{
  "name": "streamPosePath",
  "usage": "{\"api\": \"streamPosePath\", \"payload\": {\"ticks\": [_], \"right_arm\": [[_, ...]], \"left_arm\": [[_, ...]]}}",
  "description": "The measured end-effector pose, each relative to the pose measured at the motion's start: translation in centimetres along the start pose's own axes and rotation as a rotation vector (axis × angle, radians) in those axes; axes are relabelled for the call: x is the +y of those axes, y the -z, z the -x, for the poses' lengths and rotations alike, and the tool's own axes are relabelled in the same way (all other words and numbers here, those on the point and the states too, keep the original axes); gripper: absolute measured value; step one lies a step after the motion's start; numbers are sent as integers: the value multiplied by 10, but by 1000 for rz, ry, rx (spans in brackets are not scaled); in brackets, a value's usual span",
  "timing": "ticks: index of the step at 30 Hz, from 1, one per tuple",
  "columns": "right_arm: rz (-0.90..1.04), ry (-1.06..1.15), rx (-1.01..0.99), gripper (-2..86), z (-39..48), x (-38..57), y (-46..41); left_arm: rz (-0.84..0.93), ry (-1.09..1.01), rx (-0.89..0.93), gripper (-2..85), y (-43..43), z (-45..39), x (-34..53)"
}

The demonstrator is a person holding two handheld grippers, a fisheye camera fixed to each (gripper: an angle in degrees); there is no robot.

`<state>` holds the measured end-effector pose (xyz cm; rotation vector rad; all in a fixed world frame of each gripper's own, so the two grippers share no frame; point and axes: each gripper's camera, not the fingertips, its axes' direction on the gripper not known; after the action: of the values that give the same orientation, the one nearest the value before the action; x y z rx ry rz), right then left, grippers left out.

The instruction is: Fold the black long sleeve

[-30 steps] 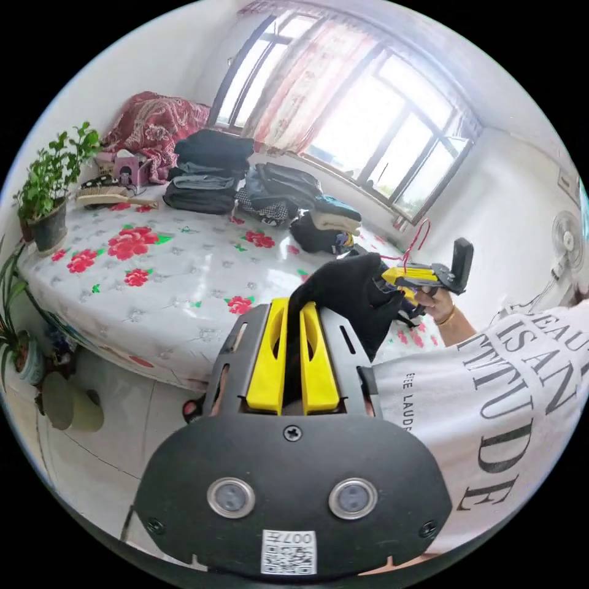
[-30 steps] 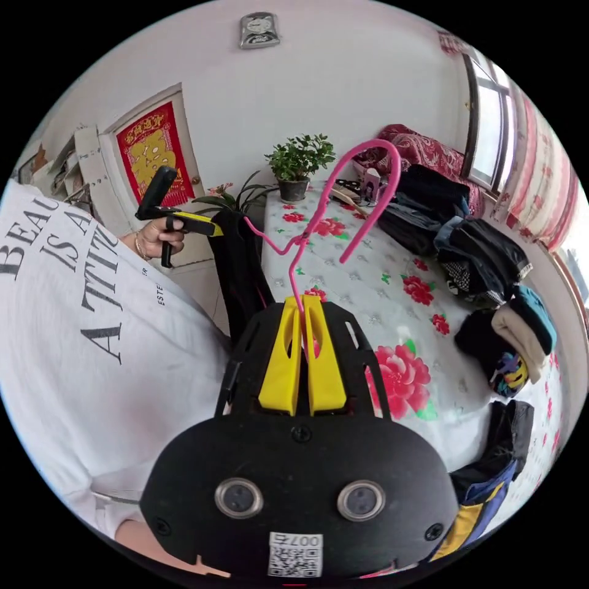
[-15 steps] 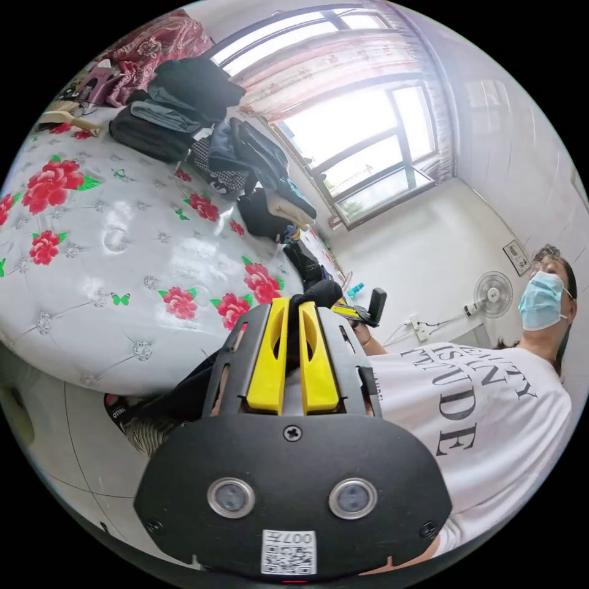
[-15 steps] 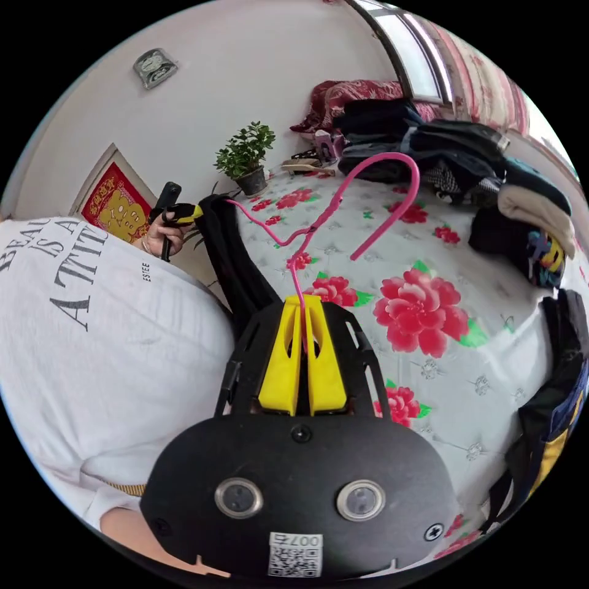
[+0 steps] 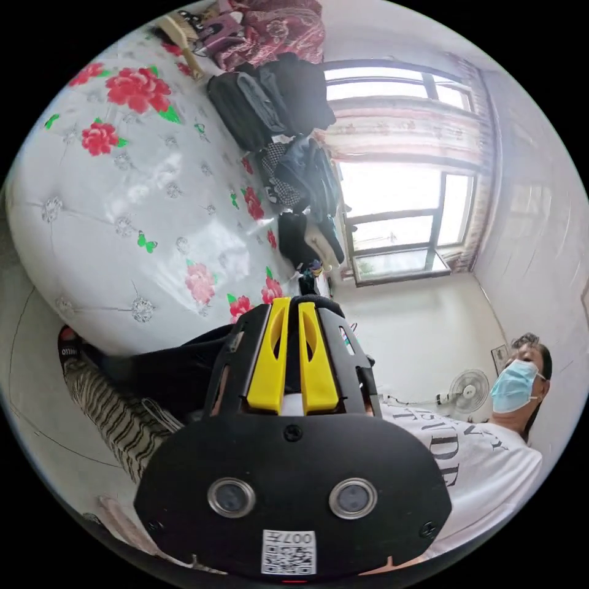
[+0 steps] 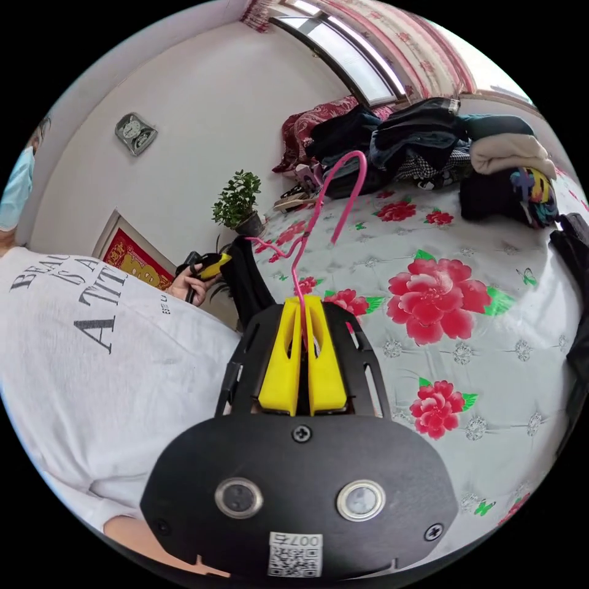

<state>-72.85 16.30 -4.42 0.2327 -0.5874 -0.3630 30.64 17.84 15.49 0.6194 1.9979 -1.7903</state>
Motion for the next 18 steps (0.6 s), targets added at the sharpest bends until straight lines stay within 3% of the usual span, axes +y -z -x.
{"api": "streamPosePath", "payload": {"ticks": [3,8,11,15,18], "right_arm": [[-48,-10,-25,-2,1,-1,5],[75,150,-62,4,25,-21,-5],[81,197,-79,9,35,-35,-15],[76,174,19,6,33,-37,-14],[-112,29,-103,2,4,-24,29]], "left_arm": [[-31,143,32,-4,0,32,4],[194,-52,-29,-5,-36,9,1],[243,-112,-84,-5,-52,0,-1],[169,-78,-128,-6,-41,8,-5],[46,-9,-178,-7,-10,25,-3]]}}
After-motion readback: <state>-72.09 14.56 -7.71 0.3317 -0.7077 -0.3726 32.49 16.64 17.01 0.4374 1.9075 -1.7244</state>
